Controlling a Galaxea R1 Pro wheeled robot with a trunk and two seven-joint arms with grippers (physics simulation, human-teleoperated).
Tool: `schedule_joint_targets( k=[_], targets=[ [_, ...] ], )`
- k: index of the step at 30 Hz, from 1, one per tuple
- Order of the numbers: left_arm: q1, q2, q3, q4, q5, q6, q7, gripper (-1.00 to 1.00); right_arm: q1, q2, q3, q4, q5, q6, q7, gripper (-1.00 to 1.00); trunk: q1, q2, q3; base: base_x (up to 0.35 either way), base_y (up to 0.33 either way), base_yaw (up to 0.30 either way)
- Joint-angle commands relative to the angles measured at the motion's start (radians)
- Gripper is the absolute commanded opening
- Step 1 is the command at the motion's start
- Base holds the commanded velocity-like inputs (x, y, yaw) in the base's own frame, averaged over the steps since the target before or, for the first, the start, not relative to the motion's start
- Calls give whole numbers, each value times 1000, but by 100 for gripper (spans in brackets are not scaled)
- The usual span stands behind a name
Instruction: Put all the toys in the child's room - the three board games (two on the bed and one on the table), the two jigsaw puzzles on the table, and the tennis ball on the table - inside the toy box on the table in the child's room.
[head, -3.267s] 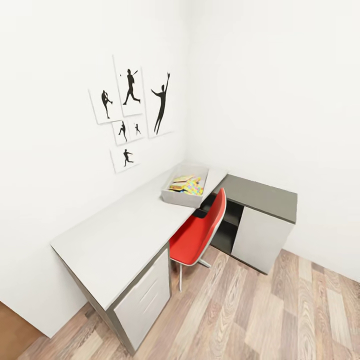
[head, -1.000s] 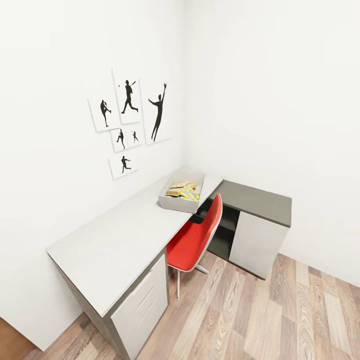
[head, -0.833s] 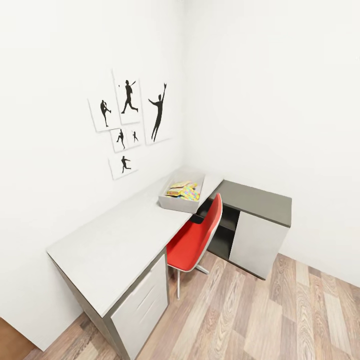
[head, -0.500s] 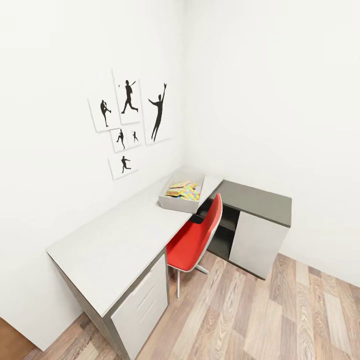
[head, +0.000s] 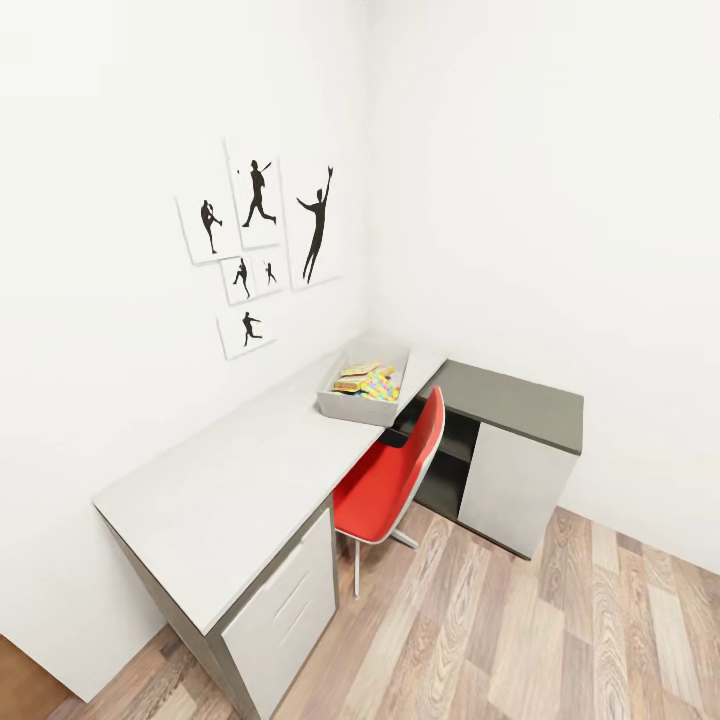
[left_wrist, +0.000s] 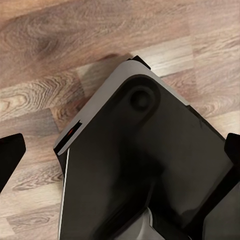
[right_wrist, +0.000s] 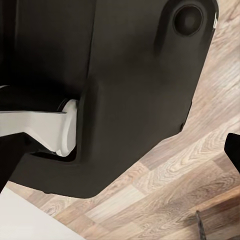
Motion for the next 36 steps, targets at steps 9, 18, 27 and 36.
schedule_joint_targets(
  k=[9,18,27,36],
  targets=[
    [-1,0,8,-3,-6,4,-7,100,3,-1,9,-2,-8,5,1,100,1,-2,-2,0,0,0],
    [-1,0,8,-2,-6,4,-7,100,2,1,7,-4,-9,3,1,100,1,-2,-2,0,0,0],
    [-1,0,8,-3,-6,4,-7,100,1,7,5,-6,-11,2,1,100,1,-2,-2,0,0,0],
    [-1,0,8,-2,-6,4,-7,100,1,12,5,-7,-13,2,1,100,1,-2,-2,0,0,0]
  ],
)
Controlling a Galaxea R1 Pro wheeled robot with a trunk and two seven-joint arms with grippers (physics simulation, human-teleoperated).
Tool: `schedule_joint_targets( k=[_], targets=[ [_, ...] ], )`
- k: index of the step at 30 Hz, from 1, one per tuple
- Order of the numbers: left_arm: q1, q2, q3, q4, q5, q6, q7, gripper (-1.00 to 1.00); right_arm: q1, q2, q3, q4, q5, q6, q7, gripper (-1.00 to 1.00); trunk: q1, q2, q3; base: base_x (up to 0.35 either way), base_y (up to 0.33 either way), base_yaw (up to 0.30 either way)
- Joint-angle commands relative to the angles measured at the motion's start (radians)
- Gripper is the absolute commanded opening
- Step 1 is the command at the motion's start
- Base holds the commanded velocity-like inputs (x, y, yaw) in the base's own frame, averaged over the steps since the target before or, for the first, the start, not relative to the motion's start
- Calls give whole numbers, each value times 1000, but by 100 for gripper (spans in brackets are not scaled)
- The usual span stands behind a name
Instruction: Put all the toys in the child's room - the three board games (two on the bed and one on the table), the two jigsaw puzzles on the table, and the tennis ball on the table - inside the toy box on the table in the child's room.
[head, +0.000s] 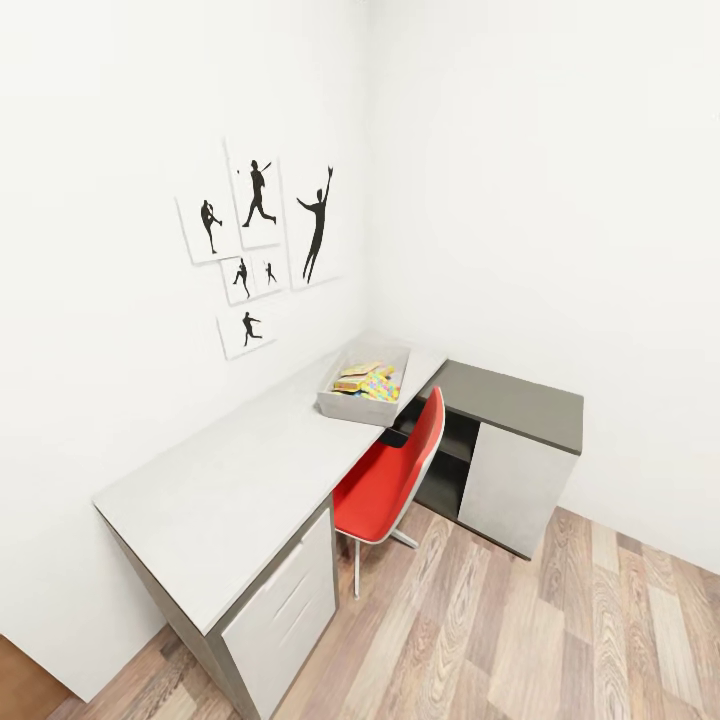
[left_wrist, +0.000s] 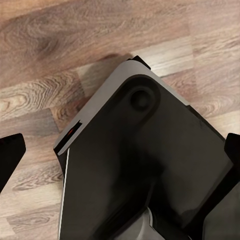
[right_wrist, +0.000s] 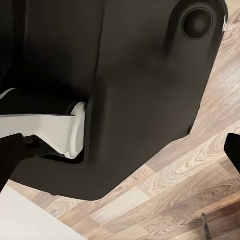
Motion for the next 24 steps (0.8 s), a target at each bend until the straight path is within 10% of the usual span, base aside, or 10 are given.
schedule_joint_targets(
  k=[1,24],
  targets=[
    [-1,0,8,-3,-6,4,-7,100,-1,0,4,-1,-7,4,2,100,1,-2,-2,0,0,0],
    [-1,0,8,-2,-6,4,-7,100,-1,2,4,-1,-10,4,3,100,1,-2,-2,0,0,0]
  ],
)
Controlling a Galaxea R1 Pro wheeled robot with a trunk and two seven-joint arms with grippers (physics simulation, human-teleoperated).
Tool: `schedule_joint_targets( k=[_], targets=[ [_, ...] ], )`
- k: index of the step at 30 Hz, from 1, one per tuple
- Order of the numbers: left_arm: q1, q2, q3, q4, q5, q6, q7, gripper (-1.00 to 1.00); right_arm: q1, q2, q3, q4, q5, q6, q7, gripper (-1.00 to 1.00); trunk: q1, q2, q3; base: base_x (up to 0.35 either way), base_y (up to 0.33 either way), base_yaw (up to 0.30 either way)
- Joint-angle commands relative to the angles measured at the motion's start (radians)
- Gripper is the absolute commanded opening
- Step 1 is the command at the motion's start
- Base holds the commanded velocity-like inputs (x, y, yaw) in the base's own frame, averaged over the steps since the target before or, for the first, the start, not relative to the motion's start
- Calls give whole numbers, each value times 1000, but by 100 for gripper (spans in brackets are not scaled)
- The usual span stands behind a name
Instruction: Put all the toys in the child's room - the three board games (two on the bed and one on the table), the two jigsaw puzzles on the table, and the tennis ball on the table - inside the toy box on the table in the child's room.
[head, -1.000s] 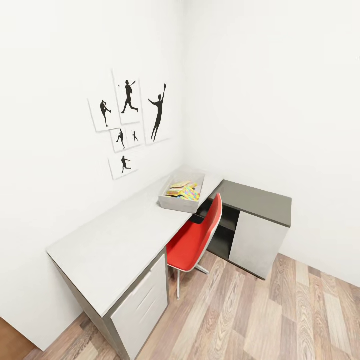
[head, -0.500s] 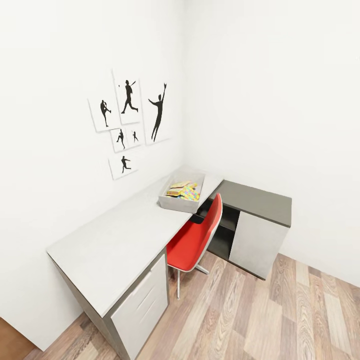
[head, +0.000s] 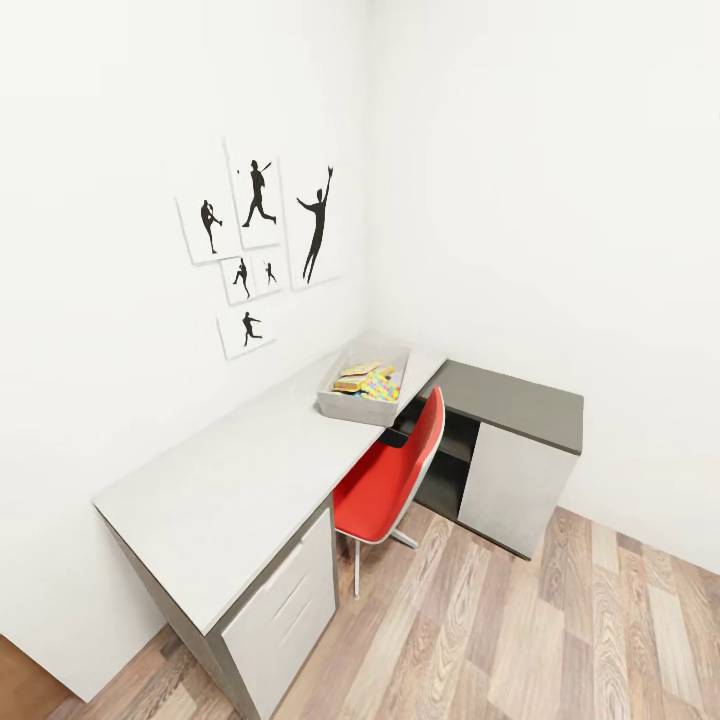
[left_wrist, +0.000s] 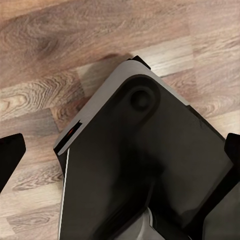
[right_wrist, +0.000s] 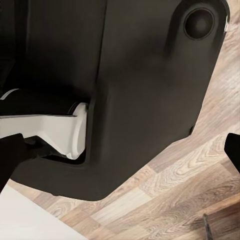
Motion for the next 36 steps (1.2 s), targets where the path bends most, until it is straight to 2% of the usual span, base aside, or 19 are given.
schedule_joint_targets(
  k=[1,36],
  targets=[
    [-1,0,8,-2,-6,4,-7,100,-1,0,5,-1,-8,4,2,100,1,-2,-2,0,0,0],
    [-1,0,8,-2,-6,4,-7,100,-1,-1,3,-1,-8,4,2,100,1,-2,-2,0,0,0]
  ],
)
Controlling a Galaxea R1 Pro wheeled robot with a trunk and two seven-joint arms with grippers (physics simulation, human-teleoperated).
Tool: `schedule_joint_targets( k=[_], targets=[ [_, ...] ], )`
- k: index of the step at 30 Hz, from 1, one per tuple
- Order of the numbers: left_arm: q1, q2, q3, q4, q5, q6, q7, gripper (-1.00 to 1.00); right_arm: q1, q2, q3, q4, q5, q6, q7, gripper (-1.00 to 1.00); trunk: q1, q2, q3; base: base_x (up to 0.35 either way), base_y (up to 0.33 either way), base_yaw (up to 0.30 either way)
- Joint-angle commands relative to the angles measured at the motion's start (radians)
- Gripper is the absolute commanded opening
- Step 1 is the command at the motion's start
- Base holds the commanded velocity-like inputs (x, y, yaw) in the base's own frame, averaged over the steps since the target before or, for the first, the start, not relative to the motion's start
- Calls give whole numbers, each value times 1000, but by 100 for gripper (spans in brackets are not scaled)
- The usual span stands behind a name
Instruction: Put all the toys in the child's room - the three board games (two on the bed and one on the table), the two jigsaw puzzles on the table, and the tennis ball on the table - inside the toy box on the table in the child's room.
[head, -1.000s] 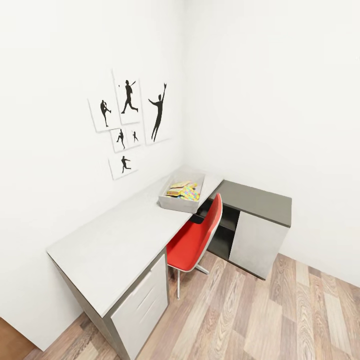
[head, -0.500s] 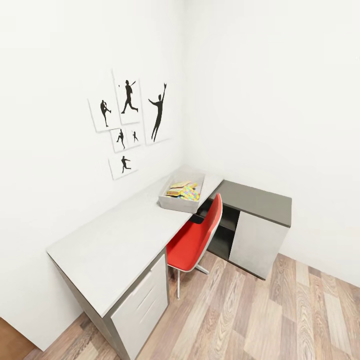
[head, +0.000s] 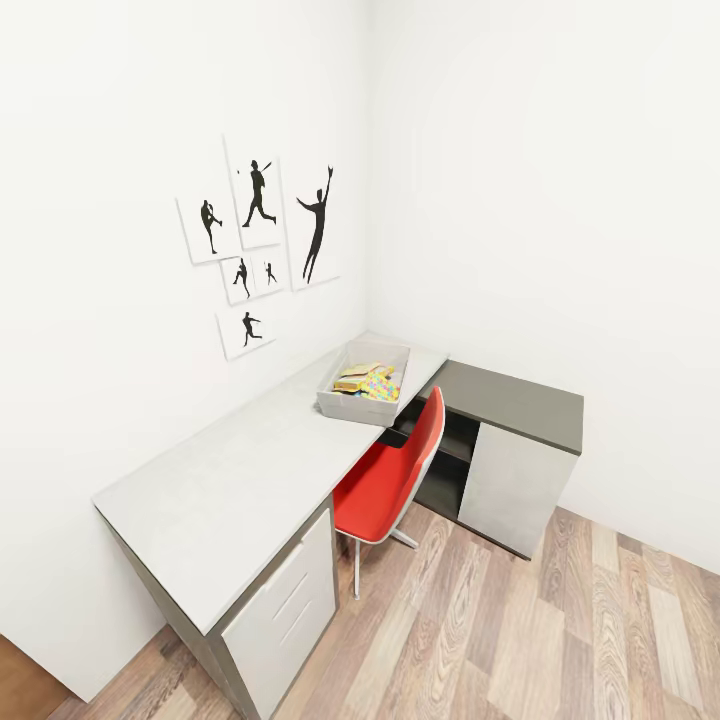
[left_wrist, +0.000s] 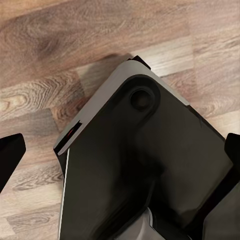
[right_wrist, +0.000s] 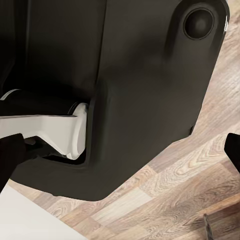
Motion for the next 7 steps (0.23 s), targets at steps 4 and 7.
schedule_joint_targets(
  k=[4,7],
  targets=[
    [-1,0,8,-2,-6,4,-7,100,-1,0,5,-1,-7,4,2,100,1,-2,-2,0,0,0],
    [-1,0,8,-2,-6,4,-7,100,-1,0,5,-1,-7,4,2,100,1,-2,-2,0,0,0]
  ],
)
